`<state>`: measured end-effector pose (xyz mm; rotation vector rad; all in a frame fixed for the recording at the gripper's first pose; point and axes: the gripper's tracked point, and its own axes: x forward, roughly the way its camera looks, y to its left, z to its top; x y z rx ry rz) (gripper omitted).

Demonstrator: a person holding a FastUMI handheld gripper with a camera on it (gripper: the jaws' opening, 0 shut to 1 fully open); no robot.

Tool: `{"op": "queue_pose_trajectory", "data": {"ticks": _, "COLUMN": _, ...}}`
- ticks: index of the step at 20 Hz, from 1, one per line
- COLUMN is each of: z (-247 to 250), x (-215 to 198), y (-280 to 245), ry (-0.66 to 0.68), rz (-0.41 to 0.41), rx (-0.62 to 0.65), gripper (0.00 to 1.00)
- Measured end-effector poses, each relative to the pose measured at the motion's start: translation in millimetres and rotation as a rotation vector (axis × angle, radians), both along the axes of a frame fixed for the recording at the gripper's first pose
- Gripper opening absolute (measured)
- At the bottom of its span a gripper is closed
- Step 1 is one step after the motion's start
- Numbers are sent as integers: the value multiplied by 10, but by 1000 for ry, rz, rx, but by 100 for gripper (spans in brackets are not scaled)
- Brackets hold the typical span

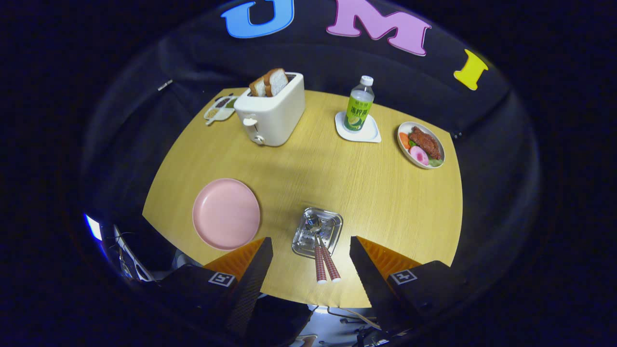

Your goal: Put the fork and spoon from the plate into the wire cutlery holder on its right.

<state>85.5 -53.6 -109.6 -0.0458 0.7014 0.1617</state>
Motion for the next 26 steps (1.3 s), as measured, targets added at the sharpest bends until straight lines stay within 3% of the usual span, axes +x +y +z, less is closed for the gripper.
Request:
{"op": "queue_pose_trajectory", "data": {"ticks": 6, "z": 401, "x": -308, "y": 299, "ry": -335, "rz": -86, "rx": 71, "gripper": 99}}
{"op": "queue_pose_trajectory", "data": {"ticks": 10, "z": 482, "x": -546, "y": 471, "ry": -458, "rz": -122, "rx": 106, "gripper": 98}}
{"op": "queue_pose_trajectory", "data": {"ticks": 26, "z": 507, "x": -589, "y": 517, "ry": -482, "rz": -134, "rx": 110, "gripper": 99}}
